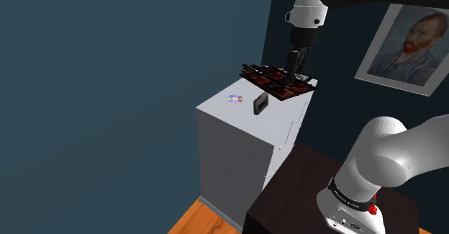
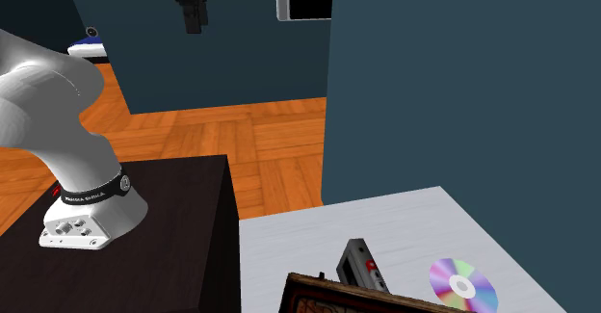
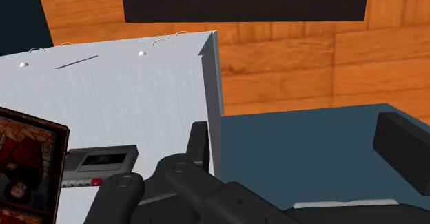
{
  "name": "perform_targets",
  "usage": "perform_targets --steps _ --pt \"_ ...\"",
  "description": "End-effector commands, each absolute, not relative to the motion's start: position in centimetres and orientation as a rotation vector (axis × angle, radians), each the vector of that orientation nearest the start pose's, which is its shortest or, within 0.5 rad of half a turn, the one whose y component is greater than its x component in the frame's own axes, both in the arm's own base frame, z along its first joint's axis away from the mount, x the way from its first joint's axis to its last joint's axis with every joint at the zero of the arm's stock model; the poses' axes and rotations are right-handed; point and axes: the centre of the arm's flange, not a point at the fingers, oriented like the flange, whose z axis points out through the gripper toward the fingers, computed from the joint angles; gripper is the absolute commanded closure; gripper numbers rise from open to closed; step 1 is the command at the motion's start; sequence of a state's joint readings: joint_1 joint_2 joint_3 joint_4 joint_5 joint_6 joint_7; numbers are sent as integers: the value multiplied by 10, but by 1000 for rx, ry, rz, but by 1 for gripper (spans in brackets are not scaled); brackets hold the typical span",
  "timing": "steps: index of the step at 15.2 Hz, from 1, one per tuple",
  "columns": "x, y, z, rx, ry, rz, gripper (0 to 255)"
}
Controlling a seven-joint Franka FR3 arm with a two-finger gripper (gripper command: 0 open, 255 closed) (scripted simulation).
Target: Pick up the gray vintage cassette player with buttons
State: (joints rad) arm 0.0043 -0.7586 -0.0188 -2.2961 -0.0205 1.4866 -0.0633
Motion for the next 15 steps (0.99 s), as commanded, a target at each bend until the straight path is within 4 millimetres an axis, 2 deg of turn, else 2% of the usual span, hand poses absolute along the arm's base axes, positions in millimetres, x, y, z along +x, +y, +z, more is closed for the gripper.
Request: perform_targets --steps 1,8,15 --pt "306 -9 603 -3145 -83 81 0" --pt "377 -16 546 -3176 333 70 0" --pt "444 -45 491 -3150 756 57 0"
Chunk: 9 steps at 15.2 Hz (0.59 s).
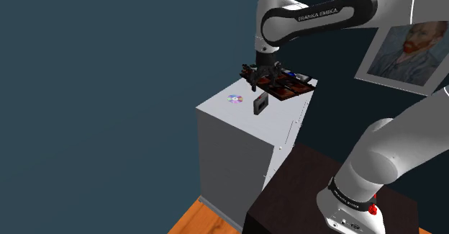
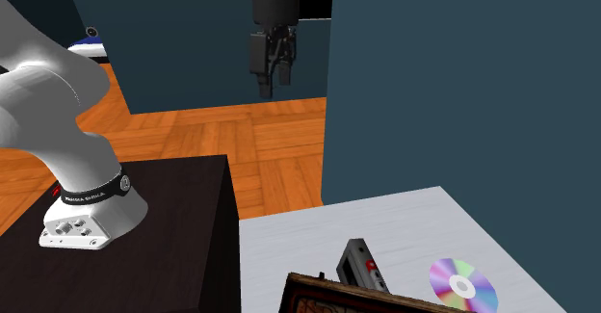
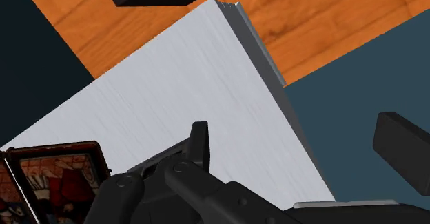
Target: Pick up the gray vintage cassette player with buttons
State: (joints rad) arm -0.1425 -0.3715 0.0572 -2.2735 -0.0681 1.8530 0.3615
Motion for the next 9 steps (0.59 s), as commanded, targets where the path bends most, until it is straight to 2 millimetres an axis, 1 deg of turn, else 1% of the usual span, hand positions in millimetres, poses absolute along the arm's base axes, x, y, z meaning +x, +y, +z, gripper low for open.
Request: perform_targets --steps 1,5,9 --pt "453 -51 484 -3141 817 55 0" --pt "486 -77 454 -3095 1058 47 0" --pt "516 -109 425 -3029 1298 38 0"
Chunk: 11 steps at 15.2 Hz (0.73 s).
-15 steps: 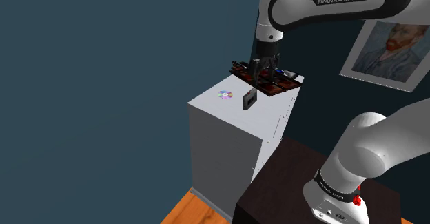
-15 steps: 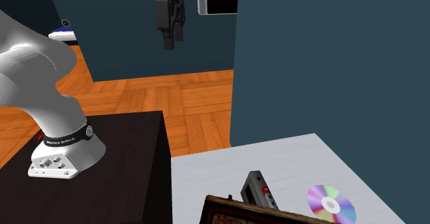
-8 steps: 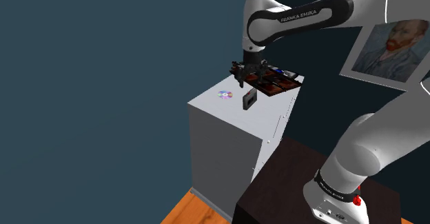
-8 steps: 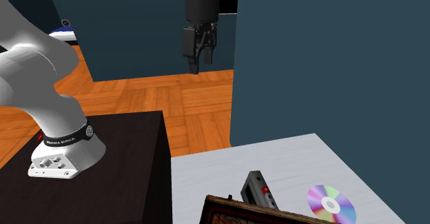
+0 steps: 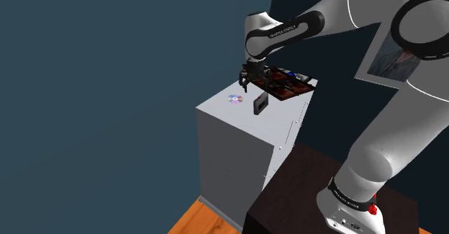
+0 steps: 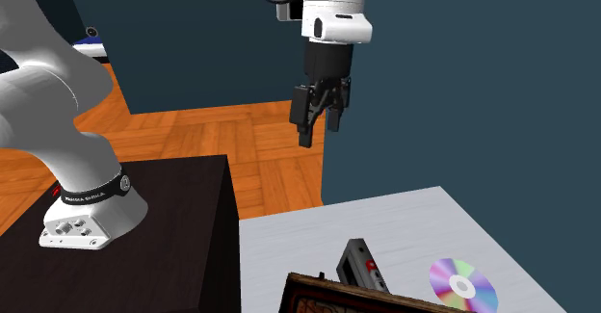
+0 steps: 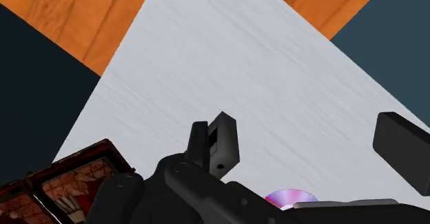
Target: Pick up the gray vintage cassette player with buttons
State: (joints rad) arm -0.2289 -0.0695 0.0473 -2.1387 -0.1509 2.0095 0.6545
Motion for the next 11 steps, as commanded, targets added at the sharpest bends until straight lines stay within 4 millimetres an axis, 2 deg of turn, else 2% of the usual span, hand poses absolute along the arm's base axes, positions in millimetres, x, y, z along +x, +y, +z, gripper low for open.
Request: perform_targets --steps 1,6,11 --pt "522 -118 418 -3010 1357 36 0" --pt "550 -167 383 -2894 1648 25 0" --pt "568 -220 351 -2748 1930 13 0"
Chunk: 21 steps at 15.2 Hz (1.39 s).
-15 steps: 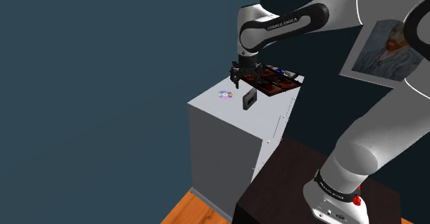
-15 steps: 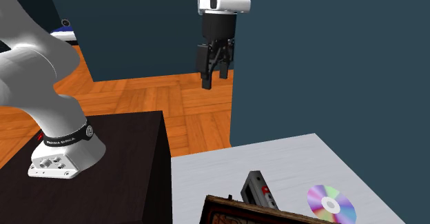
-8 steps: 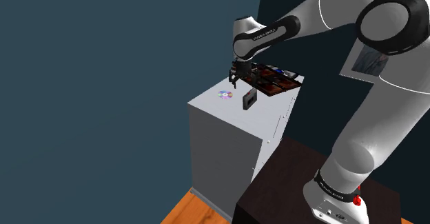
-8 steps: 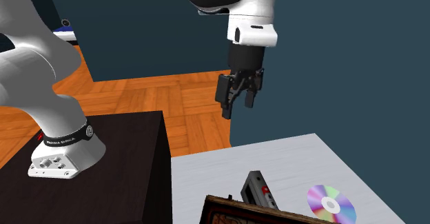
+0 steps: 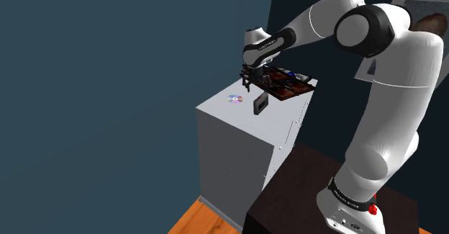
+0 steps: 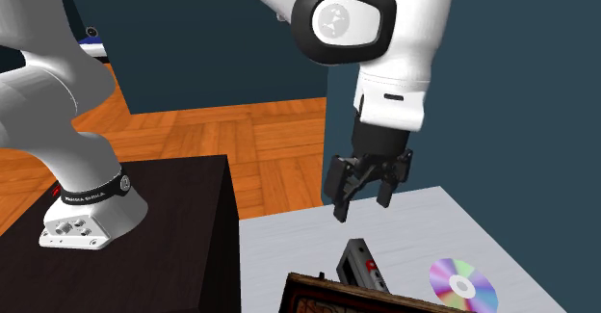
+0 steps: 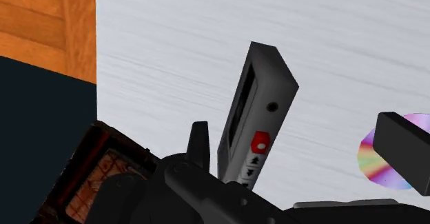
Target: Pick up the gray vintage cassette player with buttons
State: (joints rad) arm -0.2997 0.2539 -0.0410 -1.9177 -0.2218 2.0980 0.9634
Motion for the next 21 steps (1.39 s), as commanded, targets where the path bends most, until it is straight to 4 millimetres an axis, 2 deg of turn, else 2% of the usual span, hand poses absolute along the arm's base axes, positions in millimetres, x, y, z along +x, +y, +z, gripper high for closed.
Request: perform_targets --steps 1,6,7,14,16,17,21 --pt "571 -232 345 -2716 1985 11 0" --pt "577 -290 316 -2534 2250 -1 0" --pt "577 -295 313 -2516 2274 -2 0" --pt "577 -295 276 -2516 2274 -2 0" --pt "577 -295 273 -2516 2274 -2 0" --pt "577 -296 273 -2516 2274 -2 255" --pt "578 -297 274 -2515 2274 -2 255"
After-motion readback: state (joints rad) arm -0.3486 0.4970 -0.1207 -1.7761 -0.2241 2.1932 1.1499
